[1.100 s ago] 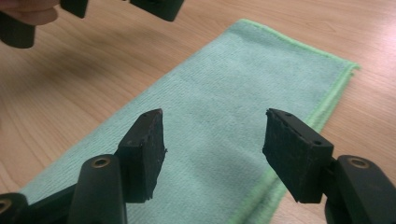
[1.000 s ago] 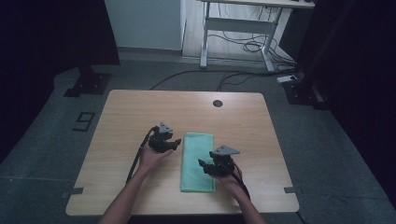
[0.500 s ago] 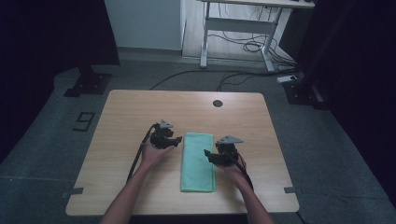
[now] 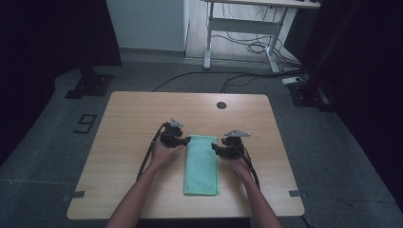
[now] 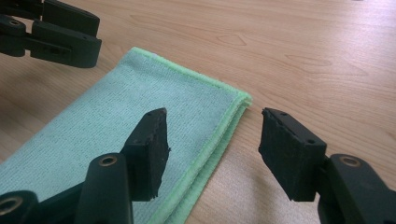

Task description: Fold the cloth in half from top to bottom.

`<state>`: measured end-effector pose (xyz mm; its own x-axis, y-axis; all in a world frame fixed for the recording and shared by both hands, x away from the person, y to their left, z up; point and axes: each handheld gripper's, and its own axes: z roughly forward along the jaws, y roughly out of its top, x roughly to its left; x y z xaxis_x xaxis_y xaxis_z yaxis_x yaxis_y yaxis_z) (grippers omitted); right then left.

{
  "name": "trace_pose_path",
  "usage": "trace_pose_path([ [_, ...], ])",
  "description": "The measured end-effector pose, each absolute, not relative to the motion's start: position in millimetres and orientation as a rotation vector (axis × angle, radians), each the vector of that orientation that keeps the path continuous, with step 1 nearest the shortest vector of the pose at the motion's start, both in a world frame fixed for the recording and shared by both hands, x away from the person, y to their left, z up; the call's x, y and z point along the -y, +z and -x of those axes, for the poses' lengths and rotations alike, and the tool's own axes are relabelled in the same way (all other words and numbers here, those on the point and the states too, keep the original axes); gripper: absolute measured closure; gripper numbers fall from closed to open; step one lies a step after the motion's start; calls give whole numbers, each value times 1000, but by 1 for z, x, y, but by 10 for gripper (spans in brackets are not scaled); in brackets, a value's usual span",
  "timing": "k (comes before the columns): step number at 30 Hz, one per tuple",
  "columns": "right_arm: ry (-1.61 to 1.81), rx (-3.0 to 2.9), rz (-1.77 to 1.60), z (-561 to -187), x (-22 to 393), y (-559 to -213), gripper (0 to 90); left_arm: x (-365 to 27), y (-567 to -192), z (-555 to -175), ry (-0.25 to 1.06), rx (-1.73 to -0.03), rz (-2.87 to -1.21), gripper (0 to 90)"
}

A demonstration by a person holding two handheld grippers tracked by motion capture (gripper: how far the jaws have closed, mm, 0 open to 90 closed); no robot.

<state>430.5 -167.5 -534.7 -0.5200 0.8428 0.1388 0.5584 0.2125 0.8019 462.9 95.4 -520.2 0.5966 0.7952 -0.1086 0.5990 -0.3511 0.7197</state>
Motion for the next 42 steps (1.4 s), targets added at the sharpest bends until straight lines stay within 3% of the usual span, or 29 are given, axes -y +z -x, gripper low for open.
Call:
trace_pose_path([
  [17, 1199, -2157, -1320, -464, 167, -540, 483, -85, -525, -479, 324, -1101, -2091, 507],
  [37, 1081, -2192, -1318, -479, 148, -551, 463, -87, -539, -485, 296, -1139, -2115, 493],
  [42, 1110, -2188, -1305, -477, 151, -552, 574, -84, -541, -485, 300, -1130, -2104, 515],
])
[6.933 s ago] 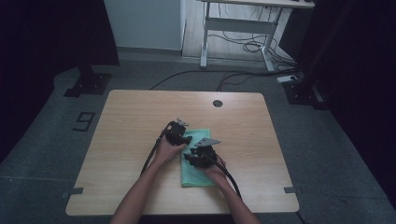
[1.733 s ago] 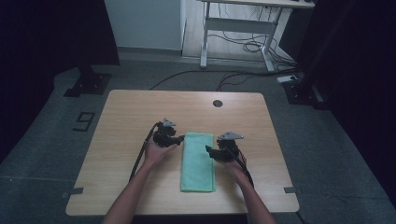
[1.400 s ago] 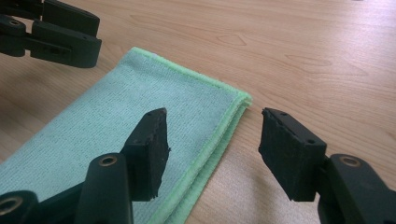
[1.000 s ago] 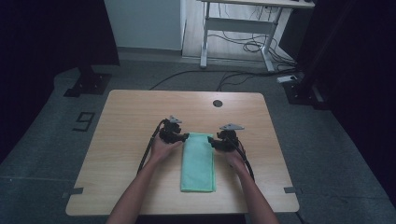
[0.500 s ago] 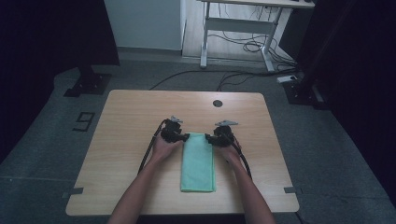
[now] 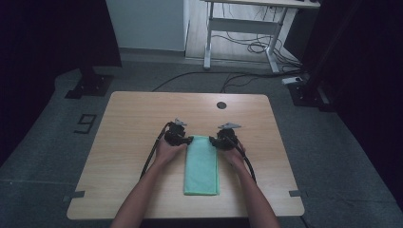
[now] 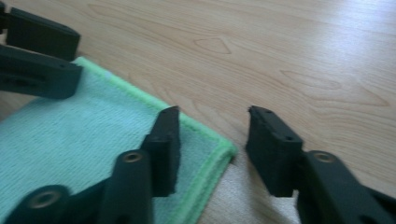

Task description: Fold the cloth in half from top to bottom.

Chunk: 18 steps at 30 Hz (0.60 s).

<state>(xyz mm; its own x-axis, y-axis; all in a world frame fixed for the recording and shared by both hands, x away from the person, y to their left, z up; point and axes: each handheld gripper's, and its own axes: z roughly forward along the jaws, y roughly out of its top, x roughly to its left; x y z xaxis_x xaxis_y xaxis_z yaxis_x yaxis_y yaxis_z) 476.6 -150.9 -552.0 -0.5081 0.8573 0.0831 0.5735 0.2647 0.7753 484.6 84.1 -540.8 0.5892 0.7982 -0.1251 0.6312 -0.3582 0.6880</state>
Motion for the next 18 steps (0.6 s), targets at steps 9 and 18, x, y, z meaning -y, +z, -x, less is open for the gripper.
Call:
trace_pose_path([
  [9, 1164, -2222, -1302, -477, 152, -552, 758, -79, -542, -483, 299, -1099, -2104, 641],
  [18, 1182, -2216, -1339, -475, 150, -553, 819, -80, -547, -478, 273, -1088, -2061, 807],
])
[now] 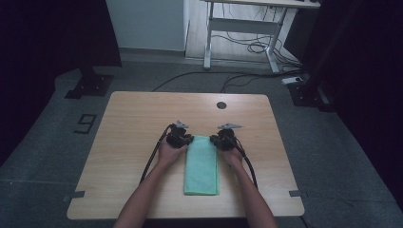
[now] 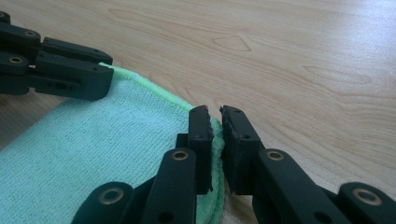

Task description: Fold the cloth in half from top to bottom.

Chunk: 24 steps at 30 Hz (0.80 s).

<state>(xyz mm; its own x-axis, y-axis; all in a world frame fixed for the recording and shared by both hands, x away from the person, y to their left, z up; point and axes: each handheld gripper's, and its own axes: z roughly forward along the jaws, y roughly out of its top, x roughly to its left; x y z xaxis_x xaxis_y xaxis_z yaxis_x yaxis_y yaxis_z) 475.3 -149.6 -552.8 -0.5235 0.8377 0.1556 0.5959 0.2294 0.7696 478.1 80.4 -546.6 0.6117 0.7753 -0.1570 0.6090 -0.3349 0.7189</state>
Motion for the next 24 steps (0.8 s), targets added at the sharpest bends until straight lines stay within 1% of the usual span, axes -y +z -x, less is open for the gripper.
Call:
trace_pose_path([
  [4, 1190, -2209, -1348, -475, 150, -553, 819, -83, -546, -478, 244, -1107, -2052, 837],
  [9, 1208, -2215, -1338, -474, 151, -549, 826, -83, -542, -476, 262, -1082, -2063, 860],
  [19, 1294, -2166, -1296, -470, 156, -530, 829, -87, -518, -473, 268, -1051, -2007, 862],
  [24, 1299, -2141, -1274, -465, 159, -517, 830, -84, -505, -471, 298, -1019, -1994, 863],
])
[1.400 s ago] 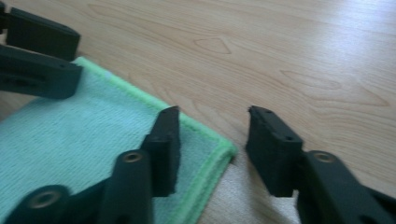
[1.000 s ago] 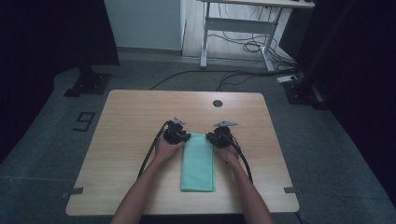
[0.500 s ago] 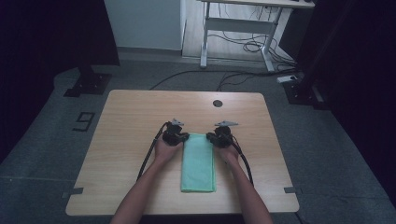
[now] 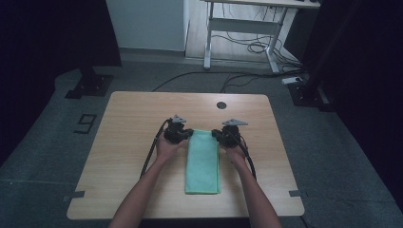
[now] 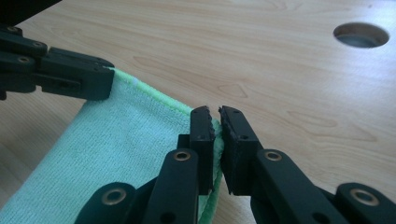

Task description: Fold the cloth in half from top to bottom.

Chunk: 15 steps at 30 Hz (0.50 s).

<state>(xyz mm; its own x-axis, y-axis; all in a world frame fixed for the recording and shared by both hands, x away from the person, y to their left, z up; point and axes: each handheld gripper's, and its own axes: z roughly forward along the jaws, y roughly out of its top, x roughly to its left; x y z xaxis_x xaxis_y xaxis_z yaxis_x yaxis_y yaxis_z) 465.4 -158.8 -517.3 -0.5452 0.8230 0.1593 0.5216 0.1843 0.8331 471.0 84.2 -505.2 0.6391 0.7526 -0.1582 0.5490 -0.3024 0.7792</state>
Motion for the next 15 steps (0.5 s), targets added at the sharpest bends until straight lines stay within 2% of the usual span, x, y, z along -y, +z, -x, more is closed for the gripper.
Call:
trace_pose_path([
  [8, 1303, -2138, -1259, -466, 159, -511, 830, -87, -502, -472, 287, -1022, -1984, 862],
  [15, 1320, -2135, -1224, -471, 151, -499, 830, -96, -488, -475, 337, -1017, -1981, 860],
])
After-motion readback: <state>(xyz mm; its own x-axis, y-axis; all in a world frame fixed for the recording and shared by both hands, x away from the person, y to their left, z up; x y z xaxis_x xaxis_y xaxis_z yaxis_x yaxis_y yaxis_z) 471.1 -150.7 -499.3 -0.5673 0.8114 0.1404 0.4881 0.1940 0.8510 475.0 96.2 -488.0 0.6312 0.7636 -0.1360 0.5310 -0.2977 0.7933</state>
